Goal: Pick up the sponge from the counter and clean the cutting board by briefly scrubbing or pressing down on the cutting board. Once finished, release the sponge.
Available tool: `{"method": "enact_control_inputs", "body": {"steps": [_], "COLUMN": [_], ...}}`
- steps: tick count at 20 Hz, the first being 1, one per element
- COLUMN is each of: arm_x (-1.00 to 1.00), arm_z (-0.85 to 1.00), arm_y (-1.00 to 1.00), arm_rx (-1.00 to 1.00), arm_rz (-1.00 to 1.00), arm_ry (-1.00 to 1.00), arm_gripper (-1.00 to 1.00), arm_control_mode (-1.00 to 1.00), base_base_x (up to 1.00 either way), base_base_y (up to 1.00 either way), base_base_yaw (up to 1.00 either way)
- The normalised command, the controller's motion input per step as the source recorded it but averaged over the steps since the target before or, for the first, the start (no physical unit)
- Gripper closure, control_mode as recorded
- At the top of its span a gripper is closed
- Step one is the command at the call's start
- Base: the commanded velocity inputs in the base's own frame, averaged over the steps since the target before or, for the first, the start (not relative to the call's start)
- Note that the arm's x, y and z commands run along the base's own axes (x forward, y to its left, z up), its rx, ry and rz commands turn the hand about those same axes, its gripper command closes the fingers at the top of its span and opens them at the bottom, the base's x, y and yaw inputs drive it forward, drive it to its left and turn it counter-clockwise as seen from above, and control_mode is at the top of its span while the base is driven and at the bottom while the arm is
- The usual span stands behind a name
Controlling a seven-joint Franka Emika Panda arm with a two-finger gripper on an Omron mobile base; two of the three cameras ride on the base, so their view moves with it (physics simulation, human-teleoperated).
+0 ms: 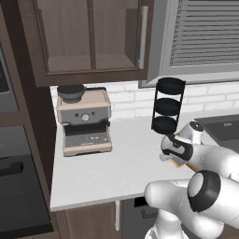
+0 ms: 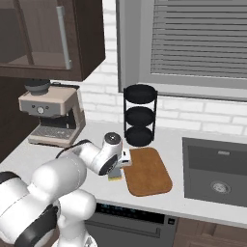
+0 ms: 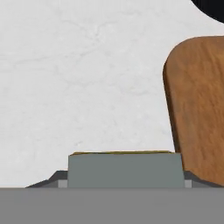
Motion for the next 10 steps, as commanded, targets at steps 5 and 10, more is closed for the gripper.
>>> {"method": "enact_control_inputs", "body": {"steps": [5, 10], "arm_x": [0.45, 0.48], "arm_z": [0.1, -0.04], "arm_y": [0.73, 0.72], "arm_rx": [-0.01, 0.02], "arm_rz": [0.0, 0.0], "arm_ry": [0.13, 0.15], "arm_gripper": [1.0, -1.0], "arm_control_mode": [-1.0, -1.0], "base_base_x": [0.0, 0.0], "base_base_y": [0.0, 0.0], "base_base_yaw": [0.0, 0.0]}}
